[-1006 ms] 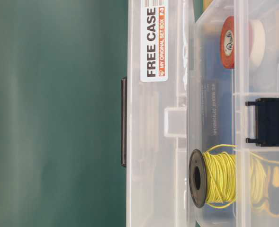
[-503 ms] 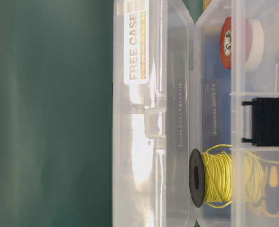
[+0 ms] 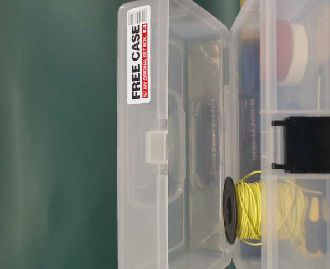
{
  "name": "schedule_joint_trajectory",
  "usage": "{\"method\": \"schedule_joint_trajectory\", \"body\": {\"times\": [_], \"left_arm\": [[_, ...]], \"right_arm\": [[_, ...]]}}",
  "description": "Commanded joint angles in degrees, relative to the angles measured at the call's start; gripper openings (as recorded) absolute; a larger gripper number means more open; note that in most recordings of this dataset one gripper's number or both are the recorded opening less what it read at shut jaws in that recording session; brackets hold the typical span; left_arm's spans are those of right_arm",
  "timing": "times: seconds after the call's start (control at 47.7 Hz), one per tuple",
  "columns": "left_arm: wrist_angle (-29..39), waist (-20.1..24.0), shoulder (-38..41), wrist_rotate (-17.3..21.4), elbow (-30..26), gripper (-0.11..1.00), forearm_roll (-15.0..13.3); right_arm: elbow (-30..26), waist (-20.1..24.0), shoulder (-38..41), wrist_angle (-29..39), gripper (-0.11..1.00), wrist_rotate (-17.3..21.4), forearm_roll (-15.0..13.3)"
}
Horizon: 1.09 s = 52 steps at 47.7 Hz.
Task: Open the tool box with both arms.
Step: 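Raise and swing the lid back away from the table edge with both grippers, then push the lid fully open backward, then release it with both grippers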
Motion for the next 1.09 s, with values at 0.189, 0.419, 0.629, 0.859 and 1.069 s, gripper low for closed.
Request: {"method": "schedule_joint_trajectory", "body": {"times": [0.189,0.419,0.629,0.859,1.069], "left_arm": [[-2.37,1.05,0.44,-0.09,-3.43,0.86,-0.18],[-3.25,2.55,0.53,0.09,-3.87,0.86,-0.18],[-4.48,4.31,0.7,1.41,-4.04,0.86,-0.18],[-7.47,7.21,0.7,2.37,-4.13,0.86,-0.18],[-8.79,9.58,0.7,3.69,-4.22,0.86,-0.18]], "right_arm": [[-4.66,-0.88,0.18,-3.43,0.85,0.35,-0.35],[-5.01,-2.2,0.18,-4.22,0.85,0.18,-0.62],[-5.1,-3.87,0.18,-5.89,0.85,0.18,-0.62],[-5.1,-6.15,0.18,-7.29,0.85,0.18,-0.62],[-5.19,-8.17,0.26,-8.44,0.85,0.18,-0.62]]}}
